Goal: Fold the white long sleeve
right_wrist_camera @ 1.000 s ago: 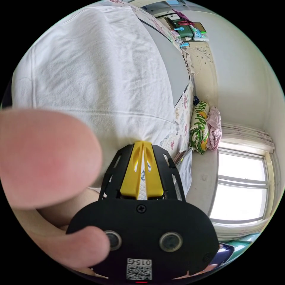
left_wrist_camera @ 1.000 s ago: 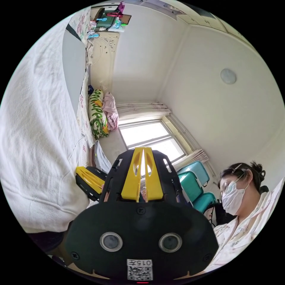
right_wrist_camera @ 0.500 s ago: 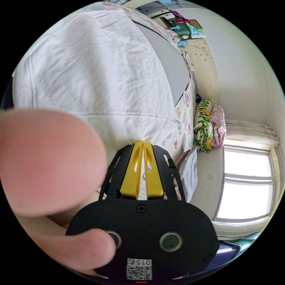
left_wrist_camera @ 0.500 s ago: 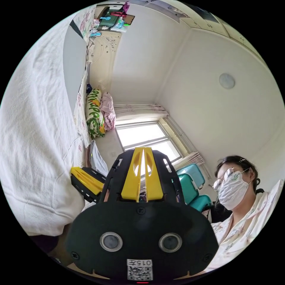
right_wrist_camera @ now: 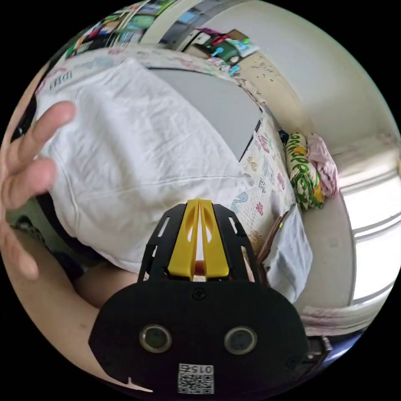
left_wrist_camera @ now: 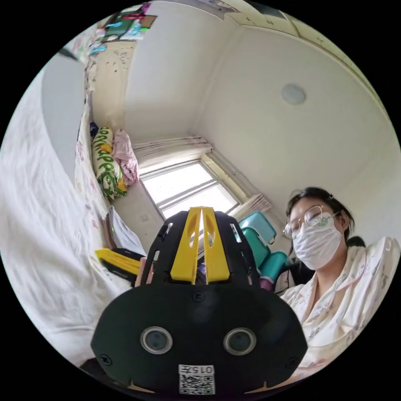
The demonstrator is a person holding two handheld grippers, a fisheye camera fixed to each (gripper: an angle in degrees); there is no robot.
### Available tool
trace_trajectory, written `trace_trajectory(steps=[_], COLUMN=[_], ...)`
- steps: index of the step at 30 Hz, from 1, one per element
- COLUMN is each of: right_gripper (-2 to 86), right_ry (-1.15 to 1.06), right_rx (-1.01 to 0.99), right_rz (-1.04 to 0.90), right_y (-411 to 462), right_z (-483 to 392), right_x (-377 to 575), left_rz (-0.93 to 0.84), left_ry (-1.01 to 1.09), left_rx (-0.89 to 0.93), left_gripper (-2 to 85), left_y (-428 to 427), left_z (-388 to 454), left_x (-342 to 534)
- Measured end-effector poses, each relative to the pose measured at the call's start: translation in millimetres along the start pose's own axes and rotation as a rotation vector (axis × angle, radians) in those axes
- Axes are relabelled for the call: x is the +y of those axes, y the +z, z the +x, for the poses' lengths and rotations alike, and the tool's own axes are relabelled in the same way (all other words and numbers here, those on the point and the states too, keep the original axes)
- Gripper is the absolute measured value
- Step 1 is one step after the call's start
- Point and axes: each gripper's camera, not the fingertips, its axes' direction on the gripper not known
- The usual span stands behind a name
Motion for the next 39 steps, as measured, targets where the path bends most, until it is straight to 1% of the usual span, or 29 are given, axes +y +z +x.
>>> trace_trajectory(steps=[2,3,4,5,6,7,8,10,11,12,14,15,17,18,20,23,26,28,30,32,33,35,39], right_gripper=[-1.0,-1.0,-1.0,-1.0,-1.0,-1.0,-0.9,-0.8,-0.7,-0.5,0.5,1.9,6.9,8.0,10.6,11.3,10.6,9.2,7.1,1.4,0.9,-0.5,-0.9], right_ry=[0.206,0.24,0.289,0.317,0.317,0.293,0.26,0.172,0.111,0.078,-0.028,-0.059,-0.173,-0.188,-0.222,-0.234,-0.222,-0.229,-0.243,-0.247,-0.245,-0.261,-0.301], right_rx=[-0.165,-0.221,-0.333,-0.441,-0.497,-0.611,-0.73,-0.847,-0.879,-0.886,-0.895,-0.899,-0.924,-0.929,-0.946,-0.88,-0.831,-0.791,-0.754,-0.779,-0.788,-0.802,-0.843], right_rz=[0.149,0.192,0.286,0.377,0.422,0.499,0.549,0.554,0.538,0.529,0.447,0.426,0.36,0.35,0.314,0.259,0.193,0.181,0.16,0.107,0.1,0.11,0.105], right_y=[-39,-48,-64,-79,-86,-99,-114,-140,-161,-172,-214,-224,-252,-257,-265,-253,-242,-245,-247,-249,-251,-265,-287], right_z=[43,53,71,86,93,104,111,110,100,93,49,35,-27,-42,-101,-163,-195,-206,-216,-225,-226,-231,-240], right_x=[15,21,32,42,46,49,46,25,6,-4,-54,-66,-111,-120,-151,-173,-181,-186,-195,-210,-213,-224,-240], left_rz=[-0.056,-0.078,-0.132,-0.185,-0.2,-0.214,-0.223,-0.228,-0.225,-0.224,-0.214,-0.213,-0.217,-0.218,-0.263,-0.332,-0.377,-0.407,-0.427,-0.439,-0.443,-0.458,-0.487], left_ry=[0.161,0.193,0.261,0.326,0.345,0.365,0.387,0.397,0.383,0.372,0.31,0.292,0.242,0.229,0.215,0.15,0.062,0.052,0.04,-0.01,-0.021,0.038,0.114], left_rx=[-0.162,-0.211,-0.325,-0.486,-0.583,-0.782,-0.937,-1.072,-1.123,-1.142,-1.161,-1.163,-1.165,-1.167,-1.203,-1.268,-1.283,-1.292,-1.304,-1.273,-1.257,-1.273,-1.327], left_gripper=[-0.9,-0.8,-0.8,-0.6,-0.5,-0.2,0.3,2.4,5.3,6.8,9.4,9.8,10.5,10.5,10.6,11.4,11.5,10.8,8.4,3.8,2.7,0.4,-0.3], left_y=[-14,-18,-26,-31,-34,-39,-40,-37,-32,-29,-13,-9,11,17,46,76,87,96,101,99,98,104,110], left_z=[31,39,54,68,74,83,89,90,86,82,58,50,13,4,-35,-90,-134,-150,-160,-172,-174,-168,-167], left_x=[-12,-17,-26,-34,-37,-44,-51,-65,-77,-83,-108,-114,-135,-139,-150,-159,-165,-167,-171,-181,-184,-187,-185])
